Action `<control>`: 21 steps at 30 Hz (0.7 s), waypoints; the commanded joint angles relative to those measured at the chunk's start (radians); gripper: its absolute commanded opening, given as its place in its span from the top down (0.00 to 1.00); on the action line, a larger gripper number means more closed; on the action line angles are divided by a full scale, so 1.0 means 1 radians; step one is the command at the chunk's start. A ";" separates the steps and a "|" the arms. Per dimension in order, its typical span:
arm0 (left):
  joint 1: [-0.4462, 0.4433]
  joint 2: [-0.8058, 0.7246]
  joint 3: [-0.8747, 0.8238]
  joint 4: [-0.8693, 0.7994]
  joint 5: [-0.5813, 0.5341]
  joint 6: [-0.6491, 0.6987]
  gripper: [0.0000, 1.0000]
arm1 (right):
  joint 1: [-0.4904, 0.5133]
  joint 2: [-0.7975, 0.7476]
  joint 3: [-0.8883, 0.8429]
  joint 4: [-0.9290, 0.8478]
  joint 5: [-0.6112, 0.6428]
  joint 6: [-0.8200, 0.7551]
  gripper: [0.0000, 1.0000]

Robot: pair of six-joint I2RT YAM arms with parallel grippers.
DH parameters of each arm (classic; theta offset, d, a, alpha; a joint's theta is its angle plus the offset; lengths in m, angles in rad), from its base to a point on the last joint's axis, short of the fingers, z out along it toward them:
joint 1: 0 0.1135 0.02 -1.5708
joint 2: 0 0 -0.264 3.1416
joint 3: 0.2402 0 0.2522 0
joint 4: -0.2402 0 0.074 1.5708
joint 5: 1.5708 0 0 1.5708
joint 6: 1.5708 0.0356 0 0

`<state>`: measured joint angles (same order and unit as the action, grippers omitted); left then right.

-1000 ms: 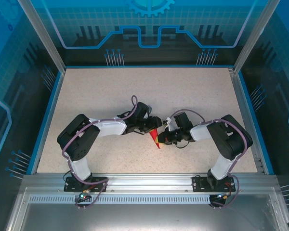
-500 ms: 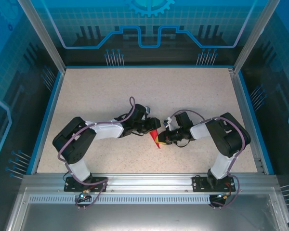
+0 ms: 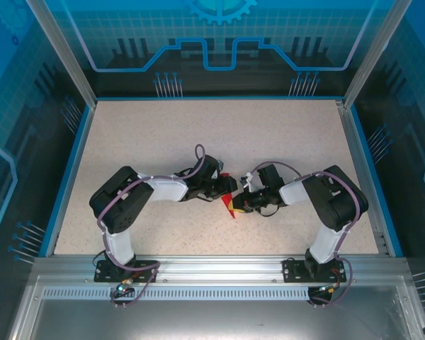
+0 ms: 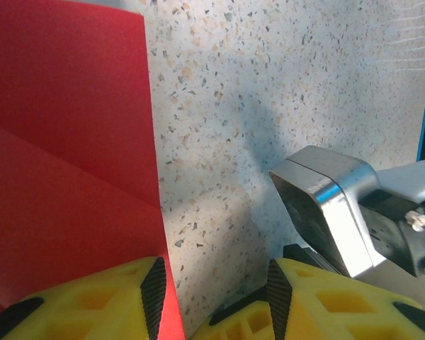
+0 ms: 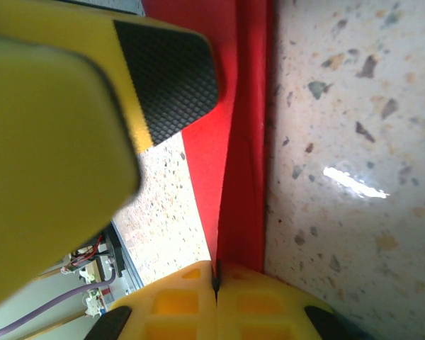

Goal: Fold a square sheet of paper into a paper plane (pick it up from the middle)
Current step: Fold the wing for the fifth time at the center of the table.

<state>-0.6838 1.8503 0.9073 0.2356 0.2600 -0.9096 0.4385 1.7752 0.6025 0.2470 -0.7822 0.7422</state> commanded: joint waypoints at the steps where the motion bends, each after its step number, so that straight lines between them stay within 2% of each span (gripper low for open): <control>1: -0.007 0.034 0.003 0.006 -0.002 0.020 0.54 | -0.017 0.009 0.006 -0.044 0.038 0.013 1.00; 11: -0.009 0.055 -0.010 -0.021 0.005 0.031 0.55 | -0.013 -0.057 0.012 -0.109 0.059 0.004 0.91; 21: -0.010 0.046 -0.012 -0.027 0.012 0.038 0.56 | 0.009 -0.107 0.026 -0.184 0.072 -0.036 0.88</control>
<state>-0.6884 1.8732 0.9073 0.2584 0.2672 -0.9051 0.4397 1.6920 0.6155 0.1192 -0.7128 0.7284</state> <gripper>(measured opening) 0.439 0.121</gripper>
